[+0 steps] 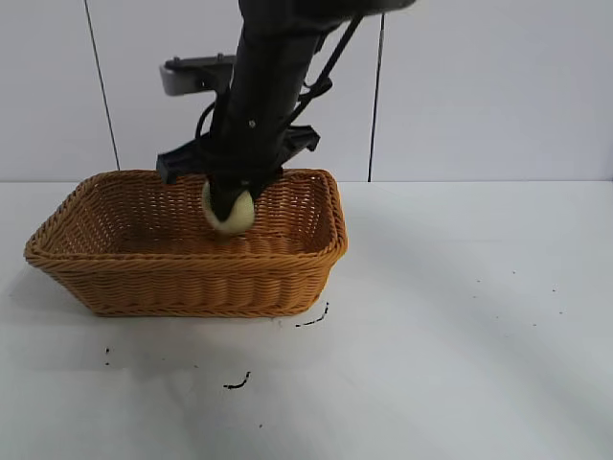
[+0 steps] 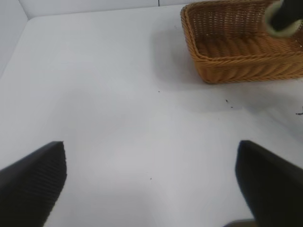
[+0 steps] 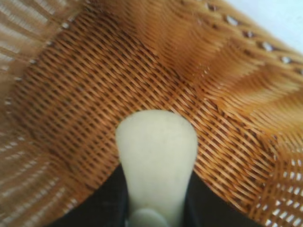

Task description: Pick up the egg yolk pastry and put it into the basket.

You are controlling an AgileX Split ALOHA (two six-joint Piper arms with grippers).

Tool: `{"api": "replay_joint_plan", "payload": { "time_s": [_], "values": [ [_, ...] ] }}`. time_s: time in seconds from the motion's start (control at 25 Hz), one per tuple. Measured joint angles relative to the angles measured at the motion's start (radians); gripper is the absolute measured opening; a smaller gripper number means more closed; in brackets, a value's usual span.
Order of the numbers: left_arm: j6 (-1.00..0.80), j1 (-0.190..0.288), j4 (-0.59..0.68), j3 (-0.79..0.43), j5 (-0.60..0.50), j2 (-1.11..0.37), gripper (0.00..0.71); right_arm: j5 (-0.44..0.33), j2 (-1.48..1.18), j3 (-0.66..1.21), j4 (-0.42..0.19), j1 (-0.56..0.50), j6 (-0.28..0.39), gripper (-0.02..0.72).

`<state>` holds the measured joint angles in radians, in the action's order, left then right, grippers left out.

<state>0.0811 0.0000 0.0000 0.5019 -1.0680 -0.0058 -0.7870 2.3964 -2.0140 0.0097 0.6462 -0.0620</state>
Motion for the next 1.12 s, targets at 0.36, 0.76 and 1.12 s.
{"api": "replay_joint_plan", "payload": {
  "time_s": [0.36, 0.76, 1.12],
  "values": [
    [0.0, 0.0, 0.0, 0.0, 0.0, 0.0, 0.697, 0.044, 0.037, -0.01, 0.005, 0.0, 0.001, 0.496],
    [0.0, 0.0, 0.0, 0.0, 0.0, 0.0, 0.697, -0.231, 0.03, -0.309, -0.019, -0.002, 0.046, 0.584],
    [0.0, 0.0, 0.0, 0.0, 0.0, 0.0, 0.697, -0.307, 0.013, -0.395, -0.029, -0.126, 0.062, 0.592]
  ]
}}
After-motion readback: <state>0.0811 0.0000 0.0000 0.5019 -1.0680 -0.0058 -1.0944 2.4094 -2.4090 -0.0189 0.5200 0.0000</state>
